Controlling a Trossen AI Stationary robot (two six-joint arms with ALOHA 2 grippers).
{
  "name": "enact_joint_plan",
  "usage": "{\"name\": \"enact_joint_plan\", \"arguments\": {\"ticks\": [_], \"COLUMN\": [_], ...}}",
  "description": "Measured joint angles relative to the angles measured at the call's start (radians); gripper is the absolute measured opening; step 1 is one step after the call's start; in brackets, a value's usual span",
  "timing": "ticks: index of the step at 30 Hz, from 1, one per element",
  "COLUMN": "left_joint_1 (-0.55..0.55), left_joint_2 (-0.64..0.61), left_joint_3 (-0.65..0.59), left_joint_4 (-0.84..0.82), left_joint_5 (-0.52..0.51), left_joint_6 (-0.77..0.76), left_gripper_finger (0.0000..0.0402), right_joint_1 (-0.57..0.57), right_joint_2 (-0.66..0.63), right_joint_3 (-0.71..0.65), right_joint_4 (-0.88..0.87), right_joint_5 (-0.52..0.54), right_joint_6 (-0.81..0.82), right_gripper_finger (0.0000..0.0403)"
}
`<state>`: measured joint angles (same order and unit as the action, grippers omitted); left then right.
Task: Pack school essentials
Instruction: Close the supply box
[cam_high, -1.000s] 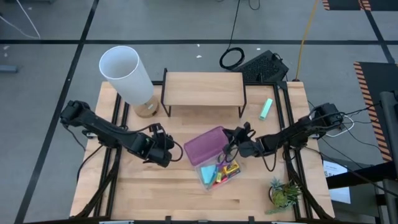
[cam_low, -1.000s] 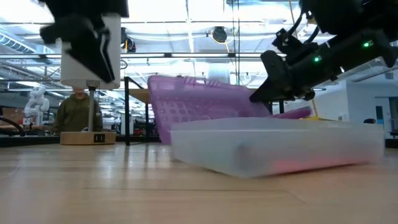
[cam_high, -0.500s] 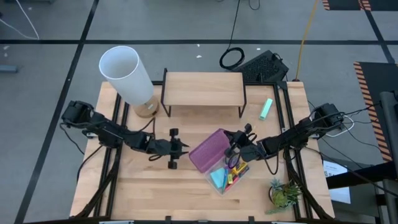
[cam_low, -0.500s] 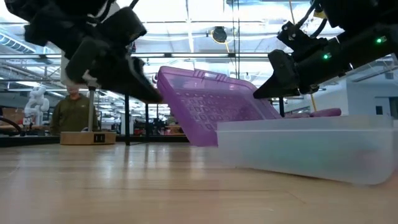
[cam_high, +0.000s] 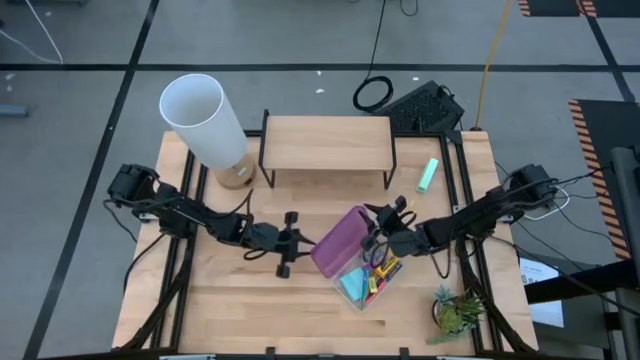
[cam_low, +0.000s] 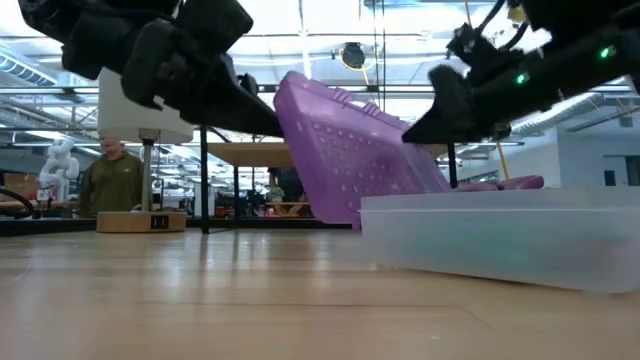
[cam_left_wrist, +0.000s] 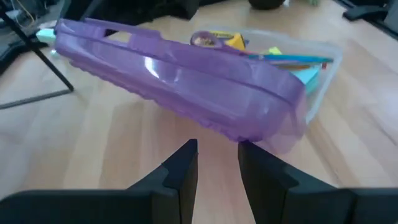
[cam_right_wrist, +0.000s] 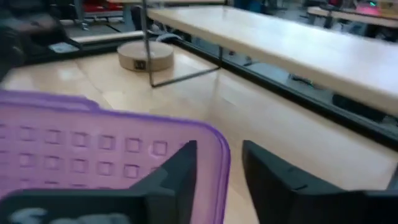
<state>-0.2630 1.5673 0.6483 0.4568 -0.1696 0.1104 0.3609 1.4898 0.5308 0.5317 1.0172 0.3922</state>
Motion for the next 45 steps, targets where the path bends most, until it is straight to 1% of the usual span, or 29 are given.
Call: {"name": "enact_joint_plan", "arguments": {"ticks": [1, 4, 6, 9, 12, 14, 17, 21, 22, 25, 30, 34, 36, 37, 41, 43, 45], "left_joint_1": [0.000, 0.000, 0.000, 0.000, 0.000, -0.003, -0.014, -0.028, -0.030, -0.034, -0.034, -0.029, -0.029, -0.029, -0.033, -0.033, -0.035], "left_joint_2": [0.000, 0.000, 0.000, 0.000, 0.021, 0.060, 0.157, 0.294, 0.317, 0.374, 0.404, 0.394, 0.382, 0.376, 0.345, 0.331, 0.312], "left_joint_3": [0.006, 0.029, 0.046, 0.070, 0.102, 0.120, 0.168, 0.261, 0.279, 0.338, 0.400, 0.408, 0.407, 0.407, 0.406, 0.406, 0.406], "left_joint_4": [-0.001, 0.006, 0.012, 0.018, 0.048, 0.079, 0.140, 0.140, 0.127, 0.089, -0.010, -0.070, -0.086, -0.098, -0.128, -0.143, -0.189], "left_joint_5": [0.000, 0.000, 0.000, -0.001, 0.019, 0.039, 0.065, 0.070, 0.070, 0.077, 0.078, 0.075, 0.069, 0.064, 0.061, 0.059, 0.057], "left_joint_6": [0.001, 0.026, 0.033, 0.033, 0.008, -0.009, -0.015, -0.015, -0.015, -0.011, -0.008, -0.003, -0.004, -0.004, -0.001, -0.001, -0.006], "left_gripper_finger": [0.0120, 0.0120, 0.0120, 0.0119, 0.0119, 0.0119, 0.0119, 0.0119, 0.0119, 0.0119, 0.0119, 0.0119, 0.0119, 0.0119, 0.0119, 0.0119, 0.0119], "right_joint_1": [0.010, 0.046, 0.068, 0.101, 0.133, 0.150, 0.174, 0.203, 0.209, 0.224, 0.230, 0.232, 0.247, 0.258, 0.295, 0.294, 0.285], "right_joint_2": [-0.025, -0.135, -0.220, -0.344, -0.433, -0.476, -0.516, -0.543, -0.543, -0.514, -0.408, -0.317, -0.266, -0.240, -0.131, -0.076, -0.010], "right_joint_3": [-0.001, -0.001, 0.000, 0.000, 0.000, 0.000, 0.000, 0.000, 0.000, 0.000, 0.000, 0.000, 0.000, 0.000, 0.005, 0.006, 0.008], "right_joint_4": [-0.005, -0.016, -0.061, -0.195, -0.350, -0.418, -0.431, -0.413, -0.404, -0.401, -0.408, -0.435, -0.437, -0.428, -0.426, -0.431, -0.435], "right_joint_5": [-0.002, -0.058, -0.097, -0.160, -0.184, -0.184, -0.184, -0.185, -0.188, -0.244, -0.347, -0.495, -0.577, -0.601, -0.591, -0.585, -0.604], "right_joint_6": [-0.017, -0.069, -0.053, 0.011, 0.083, 0.117, 0.114, 0.079, 0.072, 0.071, 0.140, 0.227, 0.250, 0.257, 0.301, 0.354, 0.402], "right_gripper_finger": [0.0132, 0.0166, 0.0180, 0.0186, 0.0182, 0.0178, 0.0173, 0.0172, 0.0172, 0.0171, 0.0171, 0.0171, 0.0171, 0.0171, 0.0171, 0.0171, 0.0169]}}
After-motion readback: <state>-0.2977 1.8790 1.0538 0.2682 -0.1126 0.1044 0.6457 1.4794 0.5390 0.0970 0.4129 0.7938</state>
